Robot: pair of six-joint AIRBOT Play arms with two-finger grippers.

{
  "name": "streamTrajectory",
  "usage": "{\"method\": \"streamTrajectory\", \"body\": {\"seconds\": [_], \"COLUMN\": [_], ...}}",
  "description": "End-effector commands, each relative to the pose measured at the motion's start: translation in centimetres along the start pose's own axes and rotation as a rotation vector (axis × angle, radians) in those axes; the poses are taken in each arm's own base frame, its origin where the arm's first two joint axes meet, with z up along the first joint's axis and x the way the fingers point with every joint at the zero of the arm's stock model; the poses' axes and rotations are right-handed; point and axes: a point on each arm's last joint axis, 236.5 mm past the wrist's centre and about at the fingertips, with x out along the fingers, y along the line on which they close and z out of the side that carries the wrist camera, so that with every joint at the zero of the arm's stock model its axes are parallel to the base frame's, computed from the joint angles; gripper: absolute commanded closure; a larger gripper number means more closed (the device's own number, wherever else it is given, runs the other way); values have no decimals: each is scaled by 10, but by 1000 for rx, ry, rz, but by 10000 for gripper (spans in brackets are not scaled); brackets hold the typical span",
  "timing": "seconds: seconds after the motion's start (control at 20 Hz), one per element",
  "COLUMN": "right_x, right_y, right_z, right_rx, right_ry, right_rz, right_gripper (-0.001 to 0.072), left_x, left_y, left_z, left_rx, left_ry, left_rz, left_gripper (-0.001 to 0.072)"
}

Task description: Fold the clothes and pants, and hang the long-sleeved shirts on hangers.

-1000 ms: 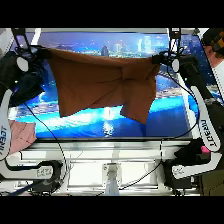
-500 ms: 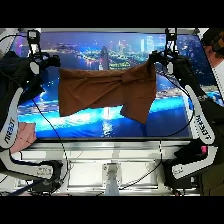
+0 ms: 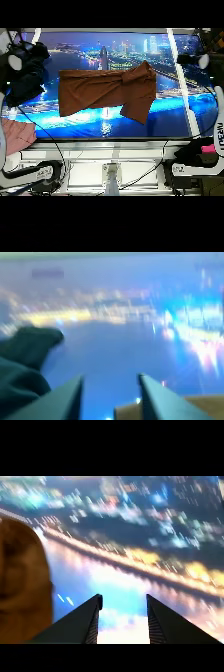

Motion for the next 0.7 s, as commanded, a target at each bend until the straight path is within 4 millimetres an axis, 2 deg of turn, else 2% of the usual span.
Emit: {"method": "streamTrajectory", "body": {"seconds": [0.0, 0.1, 0.2, 0.25, 0.3, 0.45, 0.65], "right_x": [-26, -34, -31, -29, -26, -15, 1], "right_y": [10, 57, 88, 100, 109, 125, 131], "right_z": [-69, -88, -113, -131, -148, -185, -213], "right_rx": [-20, 35, 68, 96, 126, 239, 329], "right_ry": [273, 321, 366, 400, 437, 492, 575], "right_rz": [214, 429, 543, 579, 604, 634, 626], "right_gripper": [400, 379, 358, 238, 177, 177, 178], "left_x": [-48, -66, -75, -77, -77, -78, -77], "left_y": [10, 10, 7, 5, 3, -2, -4], "left_z": [43, 54, 48, 41, 33, 11, 4], "left_rx": [7, 9, 11, 11, 11, 11, 11], "left_ry": [-92, -108, -70, -38, -4, 91, 115], "left_rz": [23, 23, 11, 3, -6, -30, -35], "left_gripper": [464, 464, 464, 464, 464, 464, 463]}}
